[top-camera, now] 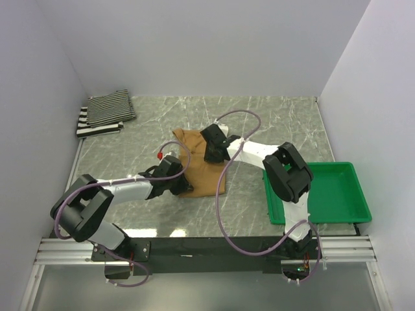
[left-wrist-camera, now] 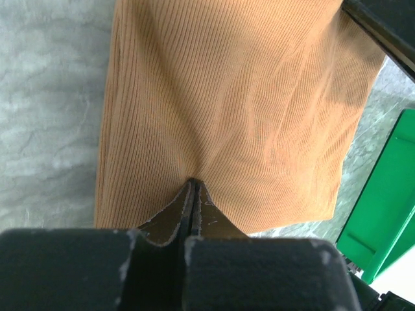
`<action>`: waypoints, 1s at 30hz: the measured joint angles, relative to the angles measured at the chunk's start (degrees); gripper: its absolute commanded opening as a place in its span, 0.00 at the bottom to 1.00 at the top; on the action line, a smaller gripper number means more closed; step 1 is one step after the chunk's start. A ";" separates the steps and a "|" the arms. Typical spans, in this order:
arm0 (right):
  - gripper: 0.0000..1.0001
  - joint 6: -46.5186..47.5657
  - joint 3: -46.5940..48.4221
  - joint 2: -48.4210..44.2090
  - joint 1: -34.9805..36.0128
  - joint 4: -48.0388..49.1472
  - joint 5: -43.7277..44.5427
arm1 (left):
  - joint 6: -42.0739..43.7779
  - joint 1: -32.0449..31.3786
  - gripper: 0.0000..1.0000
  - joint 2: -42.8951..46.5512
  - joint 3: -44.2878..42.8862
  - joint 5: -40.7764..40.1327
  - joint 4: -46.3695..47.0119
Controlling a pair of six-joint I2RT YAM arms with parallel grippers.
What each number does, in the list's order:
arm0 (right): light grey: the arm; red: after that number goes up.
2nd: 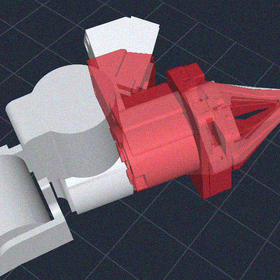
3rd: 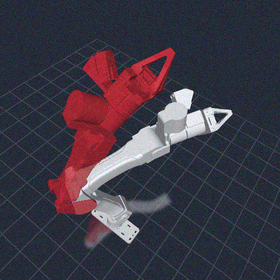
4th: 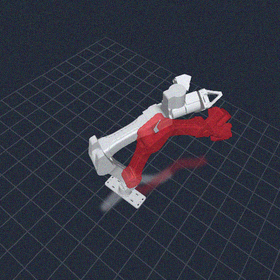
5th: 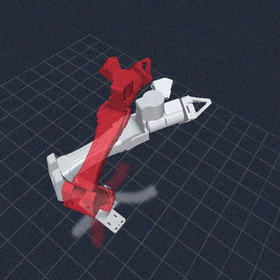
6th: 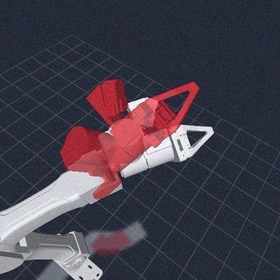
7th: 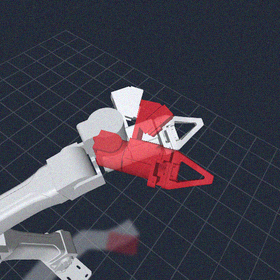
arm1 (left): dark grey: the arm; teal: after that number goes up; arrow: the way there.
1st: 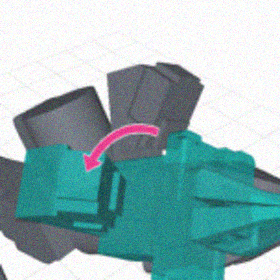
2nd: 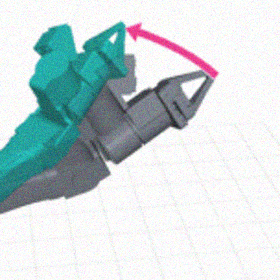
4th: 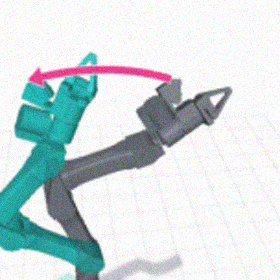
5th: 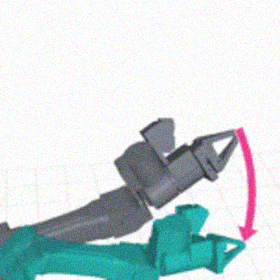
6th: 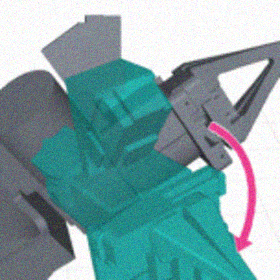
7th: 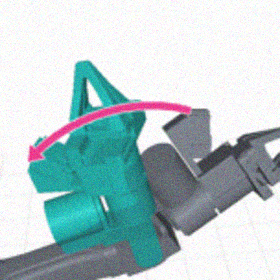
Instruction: Fold and stack the tank tops
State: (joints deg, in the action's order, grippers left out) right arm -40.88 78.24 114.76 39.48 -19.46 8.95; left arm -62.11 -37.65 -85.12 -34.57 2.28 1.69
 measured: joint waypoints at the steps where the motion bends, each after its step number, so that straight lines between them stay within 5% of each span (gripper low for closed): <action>1: 0.24 -0.15 -0.79 -0.24 0.24 1.14 0.31 | -0.17 -0.22 0.01 0.35 0.39 0.00 0.09; 10: 0.24 -3.65 -16.44 -9.05 7.34 12.39 3.17 | -2.34 -3.65 0.01 14.86 7.34 -0.26 -6.27; 18: 0.29 -7.58 -26.27 -17.94 14.78 12.37 2.95 | -3.65 -2.05 0.08 32.85 5.03 -6.75 -19.74; 24: 0.33 -7.43 -22.73 -19.23 13.81 5.64 3.08 | -0.44 16.61 0.01 25.38 -1.95 -7.08 -20.68; 30: 0.30 -6.43 -11.67 -18.53 12.07 3.41 2.67 | 2.16 26.29 0.01 8.74 -6.34 -5.57 -17.09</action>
State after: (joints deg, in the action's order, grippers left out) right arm -47.31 66.57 96.23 51.55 -16.05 11.62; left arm -59.94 -11.35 -76.38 -40.91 -3.29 -15.40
